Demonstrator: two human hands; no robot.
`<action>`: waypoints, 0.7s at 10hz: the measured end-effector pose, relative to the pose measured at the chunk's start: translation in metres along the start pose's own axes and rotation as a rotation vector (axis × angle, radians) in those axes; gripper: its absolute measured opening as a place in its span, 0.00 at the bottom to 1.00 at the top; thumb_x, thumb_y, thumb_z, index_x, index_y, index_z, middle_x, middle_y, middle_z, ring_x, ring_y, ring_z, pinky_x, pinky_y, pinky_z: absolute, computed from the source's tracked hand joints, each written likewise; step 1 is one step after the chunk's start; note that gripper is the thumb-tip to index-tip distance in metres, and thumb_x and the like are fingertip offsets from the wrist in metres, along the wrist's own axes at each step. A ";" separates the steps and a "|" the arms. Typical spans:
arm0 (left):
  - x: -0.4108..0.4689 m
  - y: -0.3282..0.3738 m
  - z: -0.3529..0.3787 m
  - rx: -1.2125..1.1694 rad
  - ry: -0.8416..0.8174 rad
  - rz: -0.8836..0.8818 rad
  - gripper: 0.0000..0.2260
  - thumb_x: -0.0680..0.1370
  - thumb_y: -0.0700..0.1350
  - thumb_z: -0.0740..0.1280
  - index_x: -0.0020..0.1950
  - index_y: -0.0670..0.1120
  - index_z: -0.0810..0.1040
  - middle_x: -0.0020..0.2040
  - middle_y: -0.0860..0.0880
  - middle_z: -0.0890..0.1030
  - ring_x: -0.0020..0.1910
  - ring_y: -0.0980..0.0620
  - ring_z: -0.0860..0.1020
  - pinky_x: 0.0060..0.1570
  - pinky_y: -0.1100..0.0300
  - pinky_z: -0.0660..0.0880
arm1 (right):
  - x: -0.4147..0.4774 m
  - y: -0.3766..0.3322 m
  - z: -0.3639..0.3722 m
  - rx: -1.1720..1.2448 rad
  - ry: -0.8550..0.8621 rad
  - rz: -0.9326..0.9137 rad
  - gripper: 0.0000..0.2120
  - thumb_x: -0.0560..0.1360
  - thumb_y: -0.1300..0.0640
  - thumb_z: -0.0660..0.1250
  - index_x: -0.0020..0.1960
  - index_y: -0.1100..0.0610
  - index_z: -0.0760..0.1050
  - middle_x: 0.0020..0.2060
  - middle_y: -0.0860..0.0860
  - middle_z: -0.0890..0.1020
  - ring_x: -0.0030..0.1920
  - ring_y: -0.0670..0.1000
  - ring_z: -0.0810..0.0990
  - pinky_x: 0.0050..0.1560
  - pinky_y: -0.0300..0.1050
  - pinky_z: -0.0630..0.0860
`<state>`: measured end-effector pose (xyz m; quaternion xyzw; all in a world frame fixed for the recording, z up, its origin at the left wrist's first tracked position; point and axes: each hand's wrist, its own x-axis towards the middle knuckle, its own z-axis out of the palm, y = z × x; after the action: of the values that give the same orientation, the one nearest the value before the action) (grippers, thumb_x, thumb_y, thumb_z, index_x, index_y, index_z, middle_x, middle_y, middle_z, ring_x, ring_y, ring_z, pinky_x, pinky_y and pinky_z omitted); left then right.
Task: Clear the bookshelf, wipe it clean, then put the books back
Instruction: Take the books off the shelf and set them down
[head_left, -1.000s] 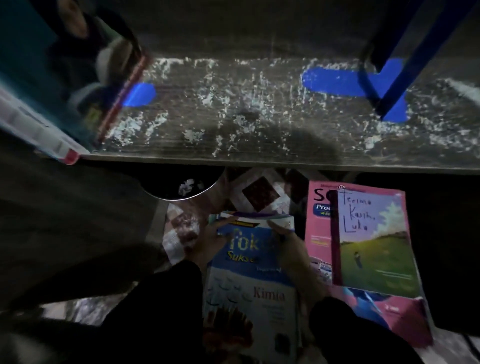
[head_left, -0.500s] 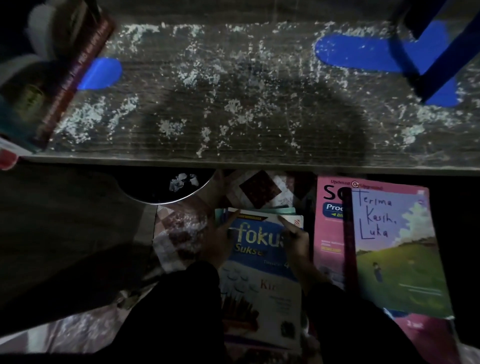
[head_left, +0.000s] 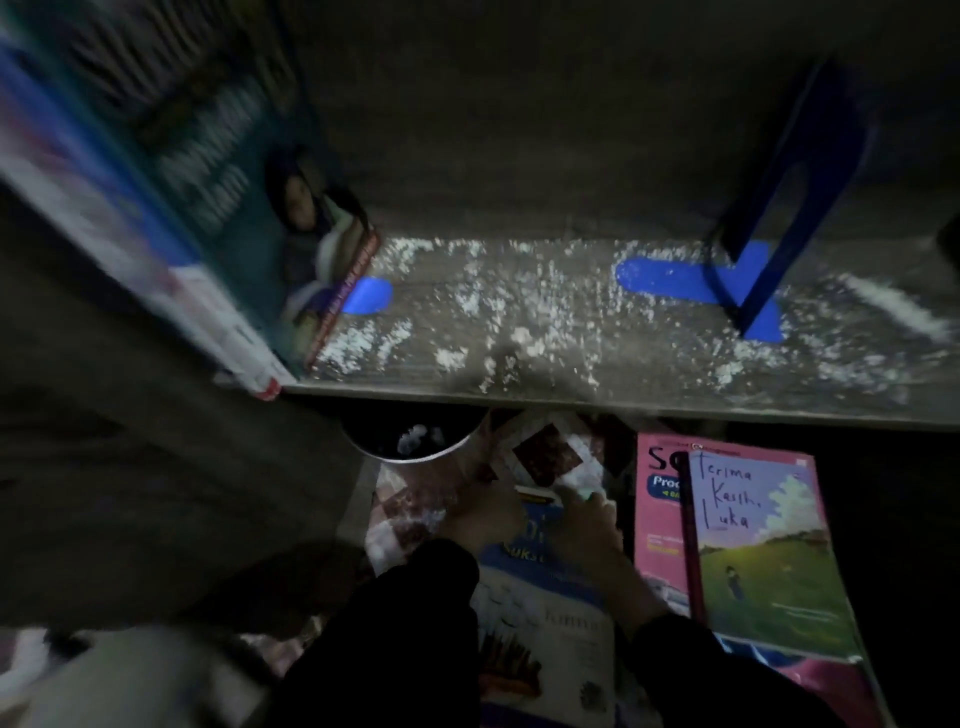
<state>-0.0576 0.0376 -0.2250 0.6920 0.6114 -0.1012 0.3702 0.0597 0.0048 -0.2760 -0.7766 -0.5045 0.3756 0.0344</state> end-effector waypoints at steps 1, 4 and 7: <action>-0.053 0.015 -0.050 -0.066 0.140 0.051 0.15 0.81 0.44 0.61 0.66 0.42 0.75 0.67 0.42 0.75 0.65 0.44 0.73 0.61 0.55 0.70 | -0.061 -0.055 -0.056 0.274 0.083 -0.169 0.11 0.73 0.51 0.57 0.44 0.55 0.76 0.52 0.60 0.81 0.51 0.58 0.78 0.42 0.43 0.67; -0.186 -0.006 -0.234 -0.029 1.609 0.393 0.12 0.75 0.44 0.64 0.57 0.45 0.80 0.53 0.42 0.78 0.52 0.44 0.73 0.54 0.57 0.66 | -0.123 -0.233 -0.141 0.631 0.311 -0.735 0.16 0.73 0.68 0.62 0.48 0.48 0.80 0.39 0.53 0.82 0.40 0.54 0.78 0.43 0.44 0.73; -0.163 -0.021 -0.279 -0.050 1.574 0.164 0.40 0.73 0.51 0.72 0.77 0.59 0.50 0.71 0.42 0.49 0.63 0.36 0.68 0.61 0.45 0.71 | -0.138 -0.305 -0.143 0.504 0.119 -0.864 0.39 0.73 0.65 0.63 0.78 0.46 0.49 0.73 0.51 0.66 0.69 0.55 0.70 0.59 0.42 0.68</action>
<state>-0.2019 0.0889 0.0596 0.5947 0.6426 0.4595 -0.1491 -0.1115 0.0886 0.0336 -0.4844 -0.6708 0.3923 0.4017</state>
